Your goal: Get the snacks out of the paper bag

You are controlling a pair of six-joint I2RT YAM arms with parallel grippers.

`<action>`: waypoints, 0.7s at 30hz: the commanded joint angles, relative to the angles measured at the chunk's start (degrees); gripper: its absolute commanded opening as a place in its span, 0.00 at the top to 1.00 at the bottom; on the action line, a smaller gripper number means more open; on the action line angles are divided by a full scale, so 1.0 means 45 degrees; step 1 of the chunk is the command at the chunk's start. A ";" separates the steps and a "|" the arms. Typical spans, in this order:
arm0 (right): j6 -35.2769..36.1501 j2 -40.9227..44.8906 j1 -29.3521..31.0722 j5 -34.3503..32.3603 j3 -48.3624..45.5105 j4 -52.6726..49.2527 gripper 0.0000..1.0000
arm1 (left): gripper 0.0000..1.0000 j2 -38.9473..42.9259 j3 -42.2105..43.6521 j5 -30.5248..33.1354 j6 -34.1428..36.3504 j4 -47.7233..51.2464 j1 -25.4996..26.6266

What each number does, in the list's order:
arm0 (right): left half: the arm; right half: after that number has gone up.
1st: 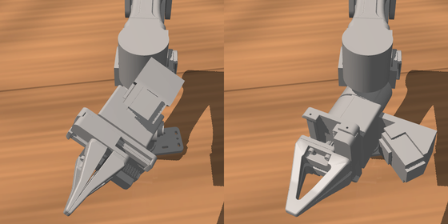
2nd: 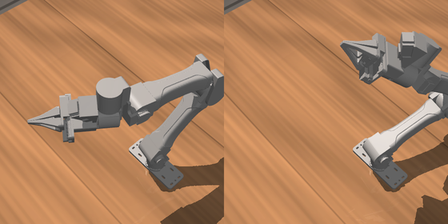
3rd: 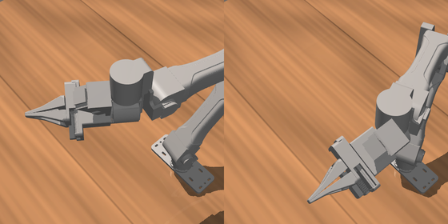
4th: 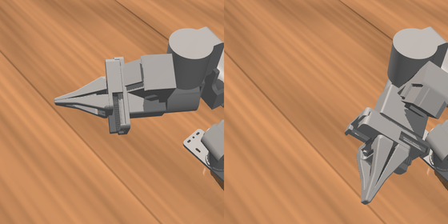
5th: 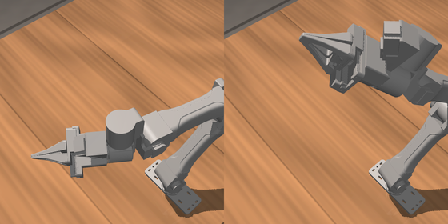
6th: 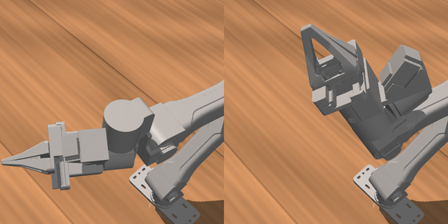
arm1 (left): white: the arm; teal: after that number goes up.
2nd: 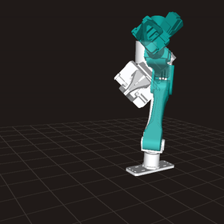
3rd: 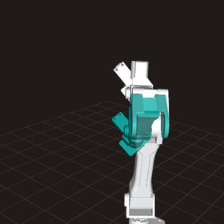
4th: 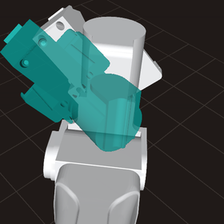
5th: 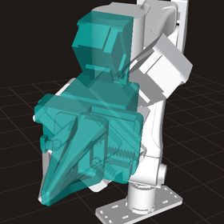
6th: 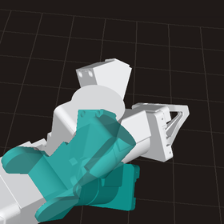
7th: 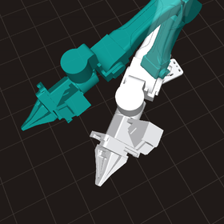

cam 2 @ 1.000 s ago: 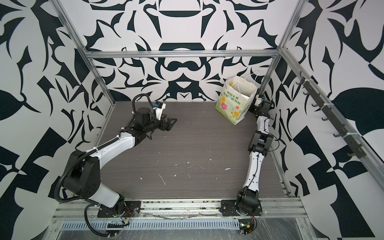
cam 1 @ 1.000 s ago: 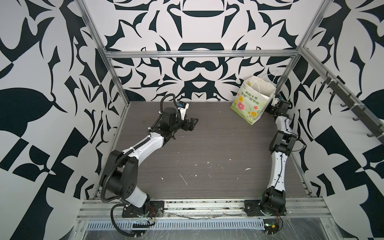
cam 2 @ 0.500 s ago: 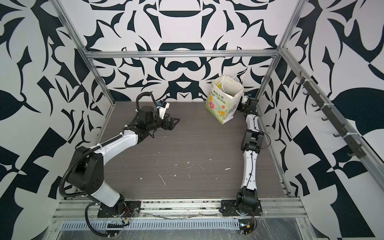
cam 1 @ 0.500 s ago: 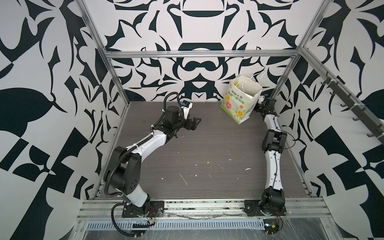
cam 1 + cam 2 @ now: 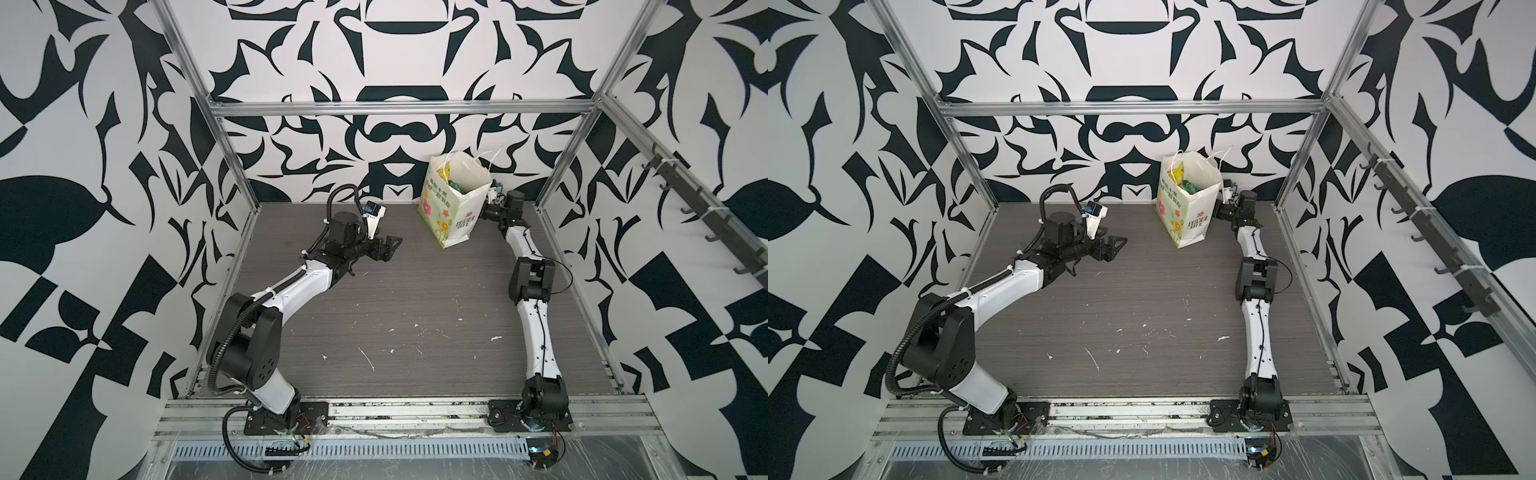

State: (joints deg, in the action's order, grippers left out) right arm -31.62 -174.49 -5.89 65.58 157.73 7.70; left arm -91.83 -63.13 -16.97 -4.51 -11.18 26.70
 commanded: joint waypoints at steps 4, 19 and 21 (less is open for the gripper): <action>-0.1005 0.0704 0.0892 0.2204 -0.0328 0.2148 0.83 | 0.11 0.0754 0.0348 -0.0193 0.0452 0.0088 0.0047; -0.2690 0.1628 0.3521 0.4535 -0.0494 0.3861 0.77 | 0.13 0.5825 0.3949 0.2643 0.1224 -0.1147 -0.1055; -0.2859 0.1659 0.3885 0.4586 0.0052 0.3754 0.75 | 0.13 0.6515 0.4607 0.2600 0.0790 -0.1354 -0.1934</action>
State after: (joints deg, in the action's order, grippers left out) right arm -41.78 -172.33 8.95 81.82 153.58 19.88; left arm -65.60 -45.34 -8.29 0.34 -14.00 21.96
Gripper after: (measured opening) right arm 0.242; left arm 0.871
